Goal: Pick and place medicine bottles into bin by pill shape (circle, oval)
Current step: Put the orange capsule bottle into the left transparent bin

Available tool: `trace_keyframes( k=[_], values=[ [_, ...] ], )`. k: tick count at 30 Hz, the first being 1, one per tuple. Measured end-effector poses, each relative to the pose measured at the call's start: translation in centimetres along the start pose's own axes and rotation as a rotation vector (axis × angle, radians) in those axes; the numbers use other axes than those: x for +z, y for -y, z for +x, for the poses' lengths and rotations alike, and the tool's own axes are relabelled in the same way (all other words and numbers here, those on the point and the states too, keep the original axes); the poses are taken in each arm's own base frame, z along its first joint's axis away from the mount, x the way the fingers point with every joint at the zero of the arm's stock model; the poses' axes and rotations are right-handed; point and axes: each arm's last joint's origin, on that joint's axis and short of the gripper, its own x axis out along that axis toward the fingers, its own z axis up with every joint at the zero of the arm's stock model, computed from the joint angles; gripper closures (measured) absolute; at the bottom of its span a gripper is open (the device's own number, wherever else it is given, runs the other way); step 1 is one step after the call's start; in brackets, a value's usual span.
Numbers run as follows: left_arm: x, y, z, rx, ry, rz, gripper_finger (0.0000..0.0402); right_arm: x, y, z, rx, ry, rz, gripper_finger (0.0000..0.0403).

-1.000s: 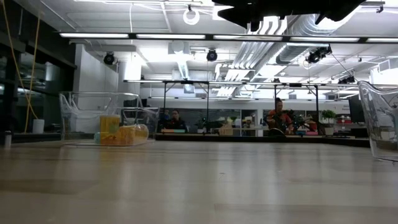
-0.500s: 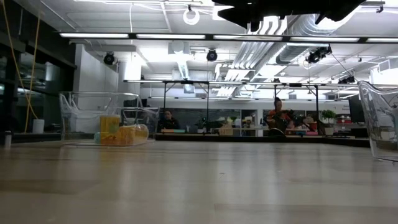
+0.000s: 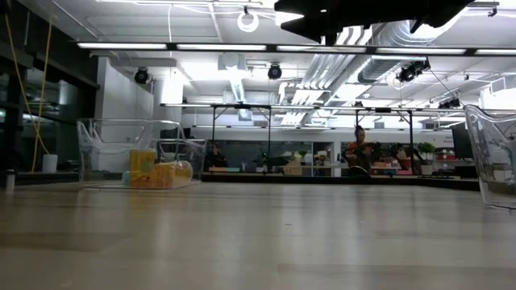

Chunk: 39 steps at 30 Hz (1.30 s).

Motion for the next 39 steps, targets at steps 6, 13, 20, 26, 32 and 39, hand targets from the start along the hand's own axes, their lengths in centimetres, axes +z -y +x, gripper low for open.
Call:
trace_keyframes(
  k=[6, 13, 20, 26, 32, 39],
  values=[
    [0.3, -0.1, 0.0, 0.003, 0.005, -0.009, 0.025, 0.1, 0.0, 0.0, -0.001, 0.007, 0.012, 0.0091],
    [0.3, 0.0, 0.3, 0.013, 0.033, 0.13, 0.0243, -0.1, -0.1, 0.0, 0.003, -0.01, 0.044, 0.0091],
    [2.5, 1.2, 1.5, -0.073, 0.158, 0.343, 0.0195, -0.4, -0.1, 0.0, 0.006, -0.04, 0.052, 0.0091],
    [4.3, 2.1, 3.7, -0.185, 0.161, 0.438, 0.0122, -0.5, -0.1, 0.0, 0.006, -0.05, 0.051, 0.0091],
    [5.3, 3.8, 5.7, -0.202, 0.109, 0.598, 0.0064, -0.5, -0.1, 0.0, 0.006, -0.053, 0.067, 0.0091],
    [6.1, 6.0, 7.6, -0.028, 0.002, 0.986, 0.0049, -0.5, -0.1, 0.0, 0.006, -0.053, 0.069, 0.0091]
  ],
)
